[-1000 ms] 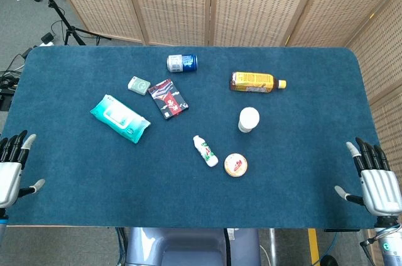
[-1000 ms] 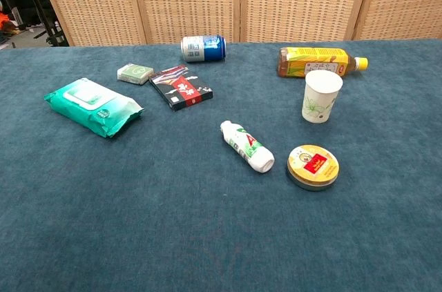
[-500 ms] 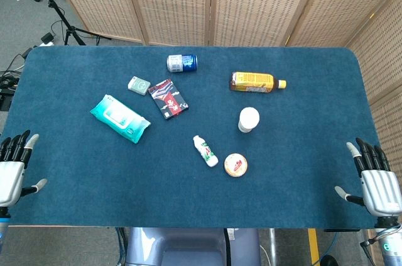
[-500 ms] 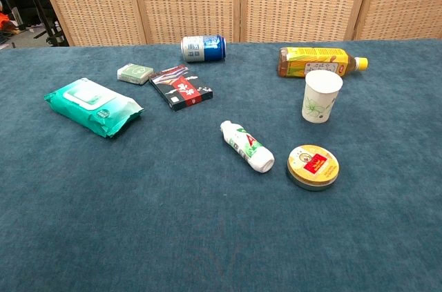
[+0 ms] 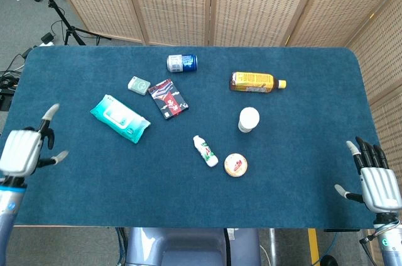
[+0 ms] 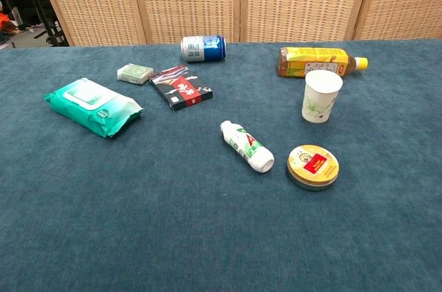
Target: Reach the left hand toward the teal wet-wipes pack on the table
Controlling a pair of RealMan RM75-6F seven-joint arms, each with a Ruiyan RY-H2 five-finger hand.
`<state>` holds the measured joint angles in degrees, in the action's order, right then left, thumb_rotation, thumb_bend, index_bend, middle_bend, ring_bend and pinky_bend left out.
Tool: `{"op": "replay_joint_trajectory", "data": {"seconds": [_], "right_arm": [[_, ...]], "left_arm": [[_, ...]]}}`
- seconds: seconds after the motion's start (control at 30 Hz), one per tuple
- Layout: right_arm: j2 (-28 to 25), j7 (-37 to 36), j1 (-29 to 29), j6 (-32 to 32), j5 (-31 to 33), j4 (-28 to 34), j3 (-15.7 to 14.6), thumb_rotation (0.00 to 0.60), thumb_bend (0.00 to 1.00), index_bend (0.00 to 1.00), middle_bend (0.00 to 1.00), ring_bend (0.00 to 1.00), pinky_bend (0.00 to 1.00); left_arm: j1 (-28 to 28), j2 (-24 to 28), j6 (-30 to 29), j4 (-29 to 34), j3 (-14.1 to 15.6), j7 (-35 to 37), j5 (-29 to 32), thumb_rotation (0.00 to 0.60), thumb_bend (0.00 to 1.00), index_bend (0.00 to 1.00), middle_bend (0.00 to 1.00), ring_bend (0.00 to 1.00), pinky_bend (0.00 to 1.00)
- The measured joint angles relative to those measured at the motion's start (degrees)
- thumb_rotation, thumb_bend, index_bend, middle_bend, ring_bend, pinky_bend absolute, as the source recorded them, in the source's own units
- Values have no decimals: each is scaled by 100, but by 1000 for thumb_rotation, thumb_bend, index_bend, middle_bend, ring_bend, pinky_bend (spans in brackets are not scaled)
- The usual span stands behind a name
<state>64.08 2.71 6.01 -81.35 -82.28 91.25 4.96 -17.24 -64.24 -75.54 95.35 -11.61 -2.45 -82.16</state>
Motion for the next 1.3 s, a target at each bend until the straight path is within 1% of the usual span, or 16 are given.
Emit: {"op": "replay_joint_trajectory", "data": {"seconds": [0.07,0.17,0.2,0.27,0.3,0.37,0.43,0.53,0.6,0.67,0.7,0.8,0.97,1.2,1.3], "right_arm": [[4,8,21,51,111,-8,45,600,0,0,0,0,0],[8,25,54,133,260,-25,104,600,0,0,0,0,0],[9,30,64,158,303,-32,121,600,0,0,0,0,0],[13,37,86,214,410,-55,162,600,0,0,0,0,0],[15,40,97,243,462,-67,180,600,0,0,0,0,0],[18,44,126,321,578,-93,222,600,0,0,0,0,0],[24,56,158,400,692,-123,263,600,0,0,0,0,0],[43,100,222,533,890,-168,333,600,0,0,0,0,0],[53,122,256,609,992,-195,367,600,0,0,0,0,0],[64,138,293,698,1103,-234,401,600,0,0,0,0,0],[69,142,308,734,1150,-252,415,600,0,0,0,0,0],[82,150,353,834,1281,-310,458,600,0,0,0,0,0],[100,150,409,960,1471,-395,517,600,0,0,0,0,0],[106,122,456,1116,1653,-486,553,600,0,0,0,0,0],[115,100,476,1165,1694,-535,558,600,0,0,0,0,0]], "left_arm": [[-207,68,336,135,-137,-49,263,600,25,0,1000,1000,1000],[-605,166,1017,296,-360,-163,867,600,78,0,1000,1000,1000],[-784,188,1305,320,-442,-233,1150,600,94,0,1000,1000,1000],[-1054,195,1703,320,-553,-334,1600,600,116,0,1000,1000,1000],[-1235,183,1927,293,-618,-399,1924,600,131,0,1000,1000,1000],[-1515,142,2230,211,-702,-502,2439,600,161,0,1000,1000,1000],[-1873,44,2561,33,-781,-625,3069,600,238,0,1000,1000,1000],[-2478,-247,3071,-507,-835,-819,3987,600,493,0,1000,1000,1000],[-2904,-485,3423,-1006,-836,-943,4606,600,776,0,1000,1000,1000],[-3264,-705,3710,-1441,-811,-1037,5095,600,949,0,1000,1000,1000],[-3489,-859,3861,-1723,-776,-1106,5353,600,990,0,1000,1000,1000],[-3884,-1240,4116,-2330,-643,-1272,5727,600,1000,0,1000,1000,1000],[-4320,-1783,4533,-3151,-379,-1407,6249,600,1000,0,1000,1000,1000],[-4670,-2366,4910,-4150,-4,-1473,6811,600,1000,0,1000,1000,1000],[-4754,-2600,5099,-4591,84,-1453,7003,600,1000,0,1000,1000,1000]]}}
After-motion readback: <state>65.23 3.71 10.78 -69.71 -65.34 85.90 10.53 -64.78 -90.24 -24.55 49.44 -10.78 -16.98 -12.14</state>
